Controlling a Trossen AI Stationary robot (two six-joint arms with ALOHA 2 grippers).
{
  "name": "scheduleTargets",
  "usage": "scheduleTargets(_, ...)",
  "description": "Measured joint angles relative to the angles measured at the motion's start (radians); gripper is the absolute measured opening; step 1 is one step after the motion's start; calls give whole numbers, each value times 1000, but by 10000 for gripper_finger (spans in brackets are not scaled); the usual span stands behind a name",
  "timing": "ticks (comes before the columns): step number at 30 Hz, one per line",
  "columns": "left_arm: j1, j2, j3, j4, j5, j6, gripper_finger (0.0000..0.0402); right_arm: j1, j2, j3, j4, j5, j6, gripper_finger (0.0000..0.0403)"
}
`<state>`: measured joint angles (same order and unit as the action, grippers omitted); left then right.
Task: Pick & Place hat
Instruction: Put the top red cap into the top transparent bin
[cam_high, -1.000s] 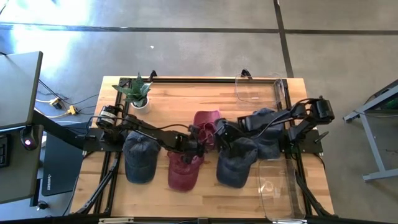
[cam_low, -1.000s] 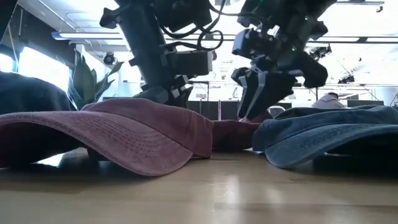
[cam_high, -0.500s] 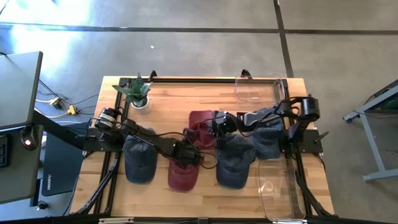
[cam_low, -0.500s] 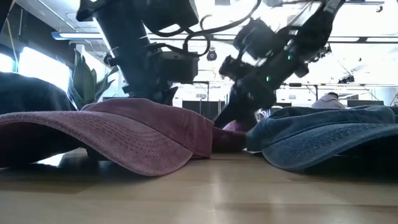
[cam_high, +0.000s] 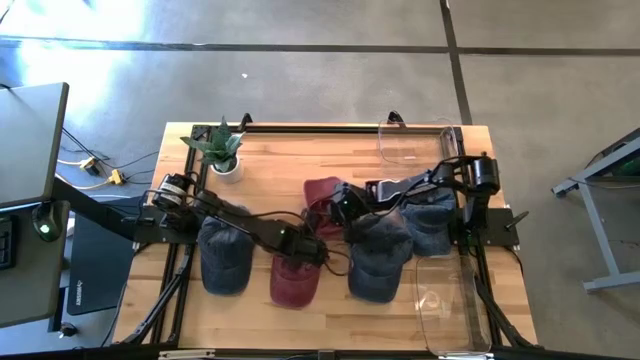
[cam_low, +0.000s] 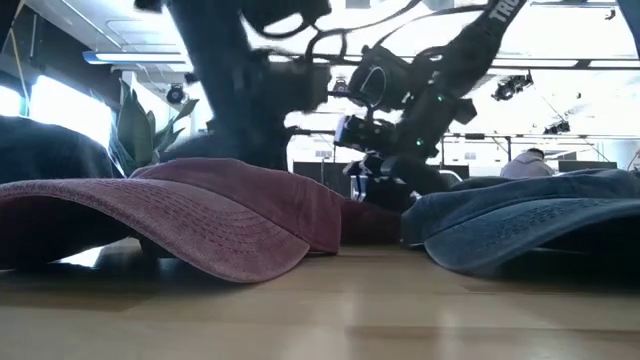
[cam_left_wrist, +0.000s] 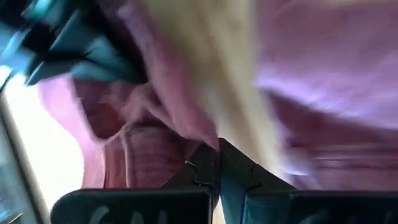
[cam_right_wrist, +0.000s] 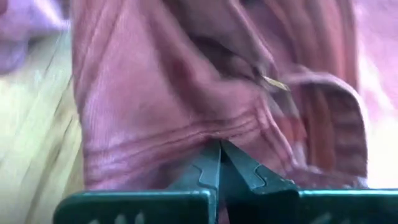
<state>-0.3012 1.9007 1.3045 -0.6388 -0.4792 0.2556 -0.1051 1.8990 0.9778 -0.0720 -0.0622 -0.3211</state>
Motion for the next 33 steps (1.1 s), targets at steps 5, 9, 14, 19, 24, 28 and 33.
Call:
scheduleTargets(5,0,0,101,-78,56,35,0,16,2,18,-18,-25,-88,3)
scheduleTargets(9,0,0,120,-94,54,34,0,26,-3,16,-25,-6,-120,2)
scheduleTargets(14,2,0,120,-101,54,12,1,29,-73,12,-40,137,-66,4)
scheduleTargets(19,34,8,117,-117,24,-23,1,29,-191,13,-131,239,-39,31)
scheduleTargets(24,58,8,117,-137,23,-63,1,36,-295,3,-234,123,4,118)
scheduleTargets(28,87,7,99,-140,25,-86,1,90,-312,-86,-182,106,16,179)
scheduleTargets(33,116,8,52,-97,20,-88,1,161,-265,-263,206,247,17,203)
